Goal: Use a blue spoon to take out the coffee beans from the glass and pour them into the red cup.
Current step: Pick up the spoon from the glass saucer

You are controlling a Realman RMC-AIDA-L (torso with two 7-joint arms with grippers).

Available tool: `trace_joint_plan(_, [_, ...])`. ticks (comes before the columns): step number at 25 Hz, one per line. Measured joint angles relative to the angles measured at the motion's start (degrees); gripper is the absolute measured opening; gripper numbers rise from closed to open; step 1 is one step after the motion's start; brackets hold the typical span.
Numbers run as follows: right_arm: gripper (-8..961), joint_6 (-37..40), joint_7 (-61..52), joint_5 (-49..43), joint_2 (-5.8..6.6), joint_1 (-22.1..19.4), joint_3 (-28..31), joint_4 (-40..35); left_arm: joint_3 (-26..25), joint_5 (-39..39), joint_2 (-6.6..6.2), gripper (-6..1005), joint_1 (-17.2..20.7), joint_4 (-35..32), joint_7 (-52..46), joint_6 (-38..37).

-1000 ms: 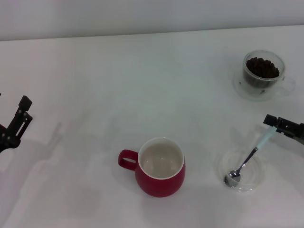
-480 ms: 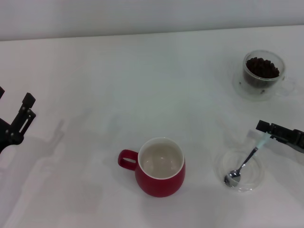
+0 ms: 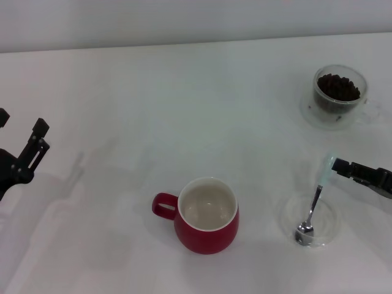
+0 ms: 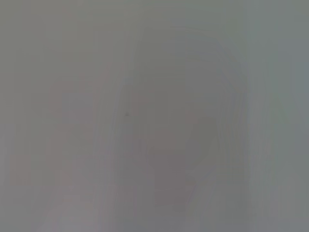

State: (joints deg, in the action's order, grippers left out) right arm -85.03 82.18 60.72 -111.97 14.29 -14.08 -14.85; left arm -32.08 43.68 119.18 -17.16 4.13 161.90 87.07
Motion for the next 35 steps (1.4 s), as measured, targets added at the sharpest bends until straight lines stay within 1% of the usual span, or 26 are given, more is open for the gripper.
trace_joint_plan(6, [391, 1.5, 0.09, -0.17, -0.31, 0.21, -0.01, -0.21, 0.0, 0.0, 0.0, 728, -0.33, 0.0, 0.0, -0.47])
trace_joint_plan(16, [398, 3.78, 0.08, -0.95, -0.45, 2.24, -0.66, -0.18, 0.0, 0.5, 0.0, 727, -0.6, -0.09, 0.0, -1.32])
trace_joint_plan(20, [401, 3.97, -0.11, -1.2, -0.27, 2.94, -0.69, -0.19, 0.0, 0.53, 0.0, 727, -0.52, -0.1, 0.0, -1.4])
trace_joint_plan(35, [400, 5.5, -0.35, -2.57, -0.26, 4.19, -1.48, -0.09, 0.0, 0.71, 0.0, 727, -0.6, -0.27, 0.0, -1.56])
